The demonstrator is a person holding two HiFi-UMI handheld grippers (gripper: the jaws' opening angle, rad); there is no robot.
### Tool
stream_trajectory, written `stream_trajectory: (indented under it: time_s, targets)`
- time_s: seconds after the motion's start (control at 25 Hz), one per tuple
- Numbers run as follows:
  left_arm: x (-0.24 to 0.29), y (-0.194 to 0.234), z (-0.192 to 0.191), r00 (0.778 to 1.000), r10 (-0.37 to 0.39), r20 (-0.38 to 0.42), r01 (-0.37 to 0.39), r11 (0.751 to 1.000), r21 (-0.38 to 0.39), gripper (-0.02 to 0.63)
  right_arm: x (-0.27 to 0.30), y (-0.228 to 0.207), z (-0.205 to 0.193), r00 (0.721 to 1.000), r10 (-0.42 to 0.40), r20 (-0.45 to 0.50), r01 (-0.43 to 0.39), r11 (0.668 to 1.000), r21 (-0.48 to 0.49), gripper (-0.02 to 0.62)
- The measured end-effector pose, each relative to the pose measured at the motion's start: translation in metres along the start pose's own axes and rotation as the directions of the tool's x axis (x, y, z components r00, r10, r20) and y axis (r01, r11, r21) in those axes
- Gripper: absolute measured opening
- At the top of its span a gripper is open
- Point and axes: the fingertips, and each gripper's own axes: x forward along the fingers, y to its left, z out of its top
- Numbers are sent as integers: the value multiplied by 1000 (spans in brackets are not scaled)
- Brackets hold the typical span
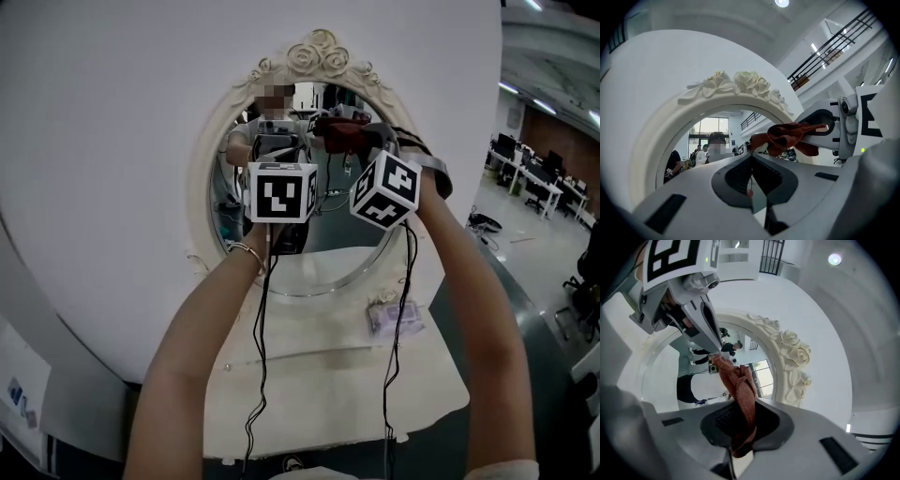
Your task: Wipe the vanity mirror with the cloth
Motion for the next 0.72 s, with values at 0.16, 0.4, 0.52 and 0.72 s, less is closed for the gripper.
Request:
stream_trajectory:
  time_s: [0.16,0.4,0.52,0.72]
  targets:
    - [6,-5,16,1000,-10,9,10,1000,12,11,5,-23,-4,999,-47,-4,47,998,-41,60]
    - [17,-22,7,999,-44,-11,44,999,13,11,13,-14,-18,998,-42,-36,38,993,-116,60]
    - [22,-30,-12,997,-59,-41,59,998,9,11,15,2,-28,999,-22,-44,16,993,-119,60]
    - [24,-43,-43,993,-88,-81,88,996,-8,11,13,29,-44,998,11,-60,-18,994,-108,60]
